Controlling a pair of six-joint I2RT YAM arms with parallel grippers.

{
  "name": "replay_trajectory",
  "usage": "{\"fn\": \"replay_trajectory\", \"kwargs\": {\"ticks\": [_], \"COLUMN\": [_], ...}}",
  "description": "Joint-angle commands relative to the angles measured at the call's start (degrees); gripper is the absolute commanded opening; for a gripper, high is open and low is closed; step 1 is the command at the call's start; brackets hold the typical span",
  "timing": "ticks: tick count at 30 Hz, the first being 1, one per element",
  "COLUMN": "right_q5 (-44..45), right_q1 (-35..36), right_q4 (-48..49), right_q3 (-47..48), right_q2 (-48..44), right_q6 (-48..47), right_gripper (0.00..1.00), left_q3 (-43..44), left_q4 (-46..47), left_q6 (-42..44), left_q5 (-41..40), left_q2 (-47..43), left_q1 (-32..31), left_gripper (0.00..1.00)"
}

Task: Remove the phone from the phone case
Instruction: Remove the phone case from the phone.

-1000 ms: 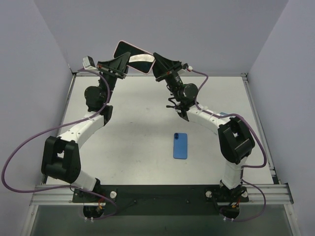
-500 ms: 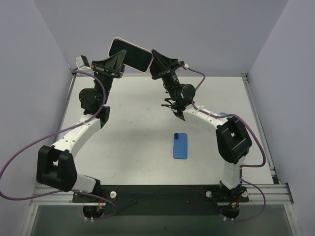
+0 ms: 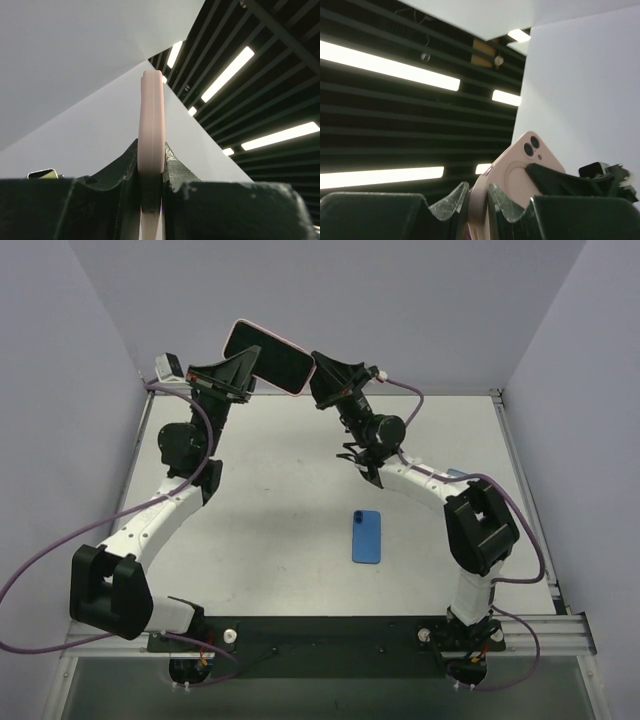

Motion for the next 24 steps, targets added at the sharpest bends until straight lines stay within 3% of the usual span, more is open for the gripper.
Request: {"fn": "replay_trajectory", "kwargs": {"ticks": [1, 10, 24], "right_q5": [-14.05, -24.95, -36.65], "right_q1": [-2.95, -5.24, -6.56], "right_q4": [-4.79, -17.54, -37.57], "right_q3": [-13.75, -27.21, -23.19], "right_q2": [-2.37, -12.31, -18.99], "right_q6": [-0.54, -23.4, -42.04], "right_gripper": [0.0, 0.0, 0.0], "left_q3": [1.44, 0.47, -5.07], "left_q4": [28.28, 21.76, 19.74], "left_q6": [-9.87, -10.04, -13.03], "left_q5": [14.2, 17.09, 22.1], "left_q2": [-5.66, -3.29, 2.16], "left_q1": [-6.53, -6.71, -7.5], "left_gripper": [0.0, 0.0, 0.0]}}
